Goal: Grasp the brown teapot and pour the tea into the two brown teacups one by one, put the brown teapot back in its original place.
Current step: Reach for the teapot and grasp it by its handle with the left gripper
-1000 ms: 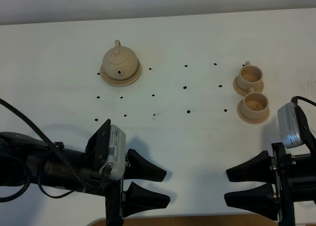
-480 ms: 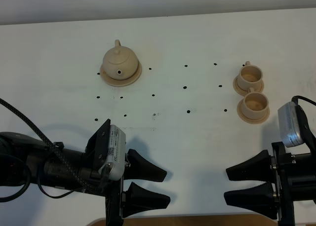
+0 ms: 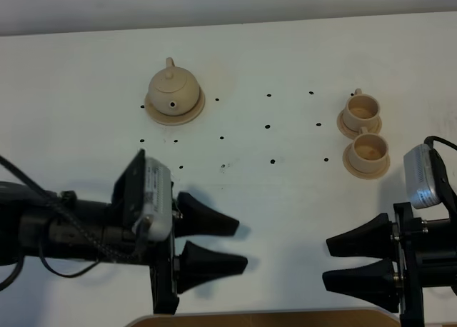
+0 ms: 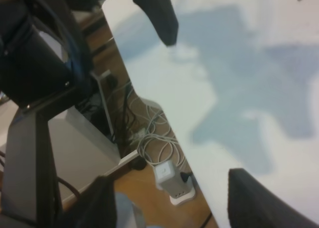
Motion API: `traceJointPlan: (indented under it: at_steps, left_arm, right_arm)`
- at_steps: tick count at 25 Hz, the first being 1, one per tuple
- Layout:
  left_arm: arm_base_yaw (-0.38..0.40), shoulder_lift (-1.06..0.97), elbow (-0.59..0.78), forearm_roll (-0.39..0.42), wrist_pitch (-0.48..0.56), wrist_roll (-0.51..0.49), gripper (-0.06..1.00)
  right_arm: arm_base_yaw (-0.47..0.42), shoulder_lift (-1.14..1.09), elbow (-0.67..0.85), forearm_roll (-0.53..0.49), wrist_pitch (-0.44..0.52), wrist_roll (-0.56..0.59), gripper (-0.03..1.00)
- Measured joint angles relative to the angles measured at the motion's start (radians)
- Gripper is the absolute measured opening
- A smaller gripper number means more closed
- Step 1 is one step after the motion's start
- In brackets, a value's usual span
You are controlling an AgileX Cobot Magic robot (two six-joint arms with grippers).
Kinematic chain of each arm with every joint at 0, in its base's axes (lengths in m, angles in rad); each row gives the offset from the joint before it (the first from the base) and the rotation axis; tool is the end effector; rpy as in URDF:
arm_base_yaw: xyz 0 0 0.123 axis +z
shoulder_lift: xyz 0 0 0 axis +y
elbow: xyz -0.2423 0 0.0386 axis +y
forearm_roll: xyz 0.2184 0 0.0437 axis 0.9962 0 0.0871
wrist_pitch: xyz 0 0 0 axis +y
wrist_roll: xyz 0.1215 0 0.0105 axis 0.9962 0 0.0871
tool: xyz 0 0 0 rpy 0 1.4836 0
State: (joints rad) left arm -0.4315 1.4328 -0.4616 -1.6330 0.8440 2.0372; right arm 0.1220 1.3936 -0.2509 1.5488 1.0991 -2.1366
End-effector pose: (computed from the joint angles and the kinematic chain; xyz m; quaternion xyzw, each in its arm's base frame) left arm 0.1617 -0.1747 0.1537 0.4709 0.7214 -0.3894 0.3258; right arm 0.1365 0.1262 0.1385 -0.4123 0.7297 0.4437 0.3172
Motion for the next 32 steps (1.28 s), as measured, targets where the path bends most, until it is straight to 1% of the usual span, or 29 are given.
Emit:
traceJointPlan:
  at_steps: [3,6,8,11,14,16,17,19,21,23,25,27,30,32]
  left_arm:
    - [0.0,-0.059,-0.019,0.022,-0.052,-0.076,0.54]
    - [0.0,-0.099,-0.049,0.083,-0.115,-0.19,0.54]
    - [0.0,-0.117,-0.075,0.137,-0.161,-0.285,0.54]
    - [0.0,-0.123,-0.112,0.217,-0.231,-0.419,0.54]
    - [0.0,-0.124,-0.15,0.296,-0.288,-0.545,0.54]
    - [0.0,-0.124,-0.18,0.355,-0.32,-0.637,0.54]
    - [0.0,-0.123,-0.194,0.383,-0.335,-0.679,0.54]
    - [0.0,-0.123,-0.227,0.464,-0.352,-0.797,0.54]
    - [0.0,-0.123,-0.261,0.553,-0.36,-0.92,0.54]
    - [0.0,-0.122,-0.302,0.669,-0.361,-1.06,0.54]
    - [0.0,-0.122,-0.341,0.788,-0.36,-1.193,0.54]
    - [0.0,-0.121,-0.385,0.918,-0.355,-1.34,0.54]
    - [0.0,-0.121,-0.449,1.091,-0.318,-1.53,0.54]
    - [0.0,-0.121,-0.491,1.183,-0.277,-1.625,0.54]
  right_arm:
    - [0.0,0.0,-0.001,0.008,0.0,0.0,0.48]
    - [0.0,0.0,-0.019,0.012,0.0,0.001,0.48]
    - [0.0,0.001,-0.045,0.018,-0.001,0.024,0.48]
    - [0.0,0.002,-0.101,0.021,-0.028,0.115,0.48]
    - [0.0,0.004,-0.172,-0.012,-0.072,0.253,0.48]
    - [0.0,0.005,-0.231,-0.059,-0.084,0.402,0.48]
    - [0.0,0.005,-0.263,-0.09,-0.088,0.47,0.48]
    - [0.0,0.006,-0.326,-0.172,-0.088,0.625,0.48]
    - [0.0,0.001,-0.39,-0.299,-0.09,0.803,0.47]
    - [0.0,-0.02,-0.441,-0.433,-0.098,0.978,0.46]
    - [0.0,-0.065,-0.484,-0.569,-0.109,1.115,0.45]
    - [0.0,-0.122,-0.513,-0.674,-0.12,1.236,0.44]
    - [0.0,-0.229,-0.533,-0.816,-0.127,1.412,0.44]
    - [0.0,-0.311,-0.534,-0.941,-0.117,1.526,0.44]
